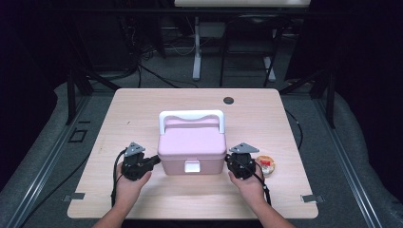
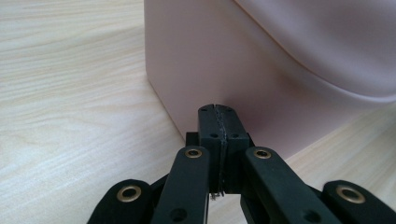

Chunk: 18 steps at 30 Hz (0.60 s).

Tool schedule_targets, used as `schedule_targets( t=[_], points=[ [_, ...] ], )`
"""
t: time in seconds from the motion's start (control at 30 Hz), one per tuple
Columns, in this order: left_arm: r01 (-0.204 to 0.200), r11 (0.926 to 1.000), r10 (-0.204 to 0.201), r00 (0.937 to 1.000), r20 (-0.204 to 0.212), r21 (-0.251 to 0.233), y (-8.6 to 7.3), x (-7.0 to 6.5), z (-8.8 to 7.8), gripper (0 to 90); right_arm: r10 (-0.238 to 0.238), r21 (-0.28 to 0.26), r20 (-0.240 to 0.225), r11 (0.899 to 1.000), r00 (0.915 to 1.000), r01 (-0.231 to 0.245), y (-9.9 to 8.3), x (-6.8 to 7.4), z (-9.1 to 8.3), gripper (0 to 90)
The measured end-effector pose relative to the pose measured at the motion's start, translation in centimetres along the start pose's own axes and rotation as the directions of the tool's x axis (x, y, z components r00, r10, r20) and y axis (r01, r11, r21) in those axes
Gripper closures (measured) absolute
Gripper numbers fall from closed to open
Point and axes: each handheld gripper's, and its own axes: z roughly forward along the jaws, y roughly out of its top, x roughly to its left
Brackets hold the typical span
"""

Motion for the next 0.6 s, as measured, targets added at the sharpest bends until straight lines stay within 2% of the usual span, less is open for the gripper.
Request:
schedule_targets(
  t=[0.27, 0.6],
  points=[
    [-0.004, 1.0000, 0.004, 1.0000, 0.008, 0.006, -0.3, -0.6, -0.3, 90.0, 0.006, -0.002, -0.004, 1.000, 1.0000, -0.006, -0.6, 0.0, -0.8, 90.0],
    [0.001, 0.9999, -0.001, 0.9998, 0.018, 0.012, -0.9, -1.6, -0.9, 90.0, -0.018, 0.027, -0.010, 0.999, 0.9998, 0.018, -1.2, 0.2, -2.1, 90.0]
  ],
)
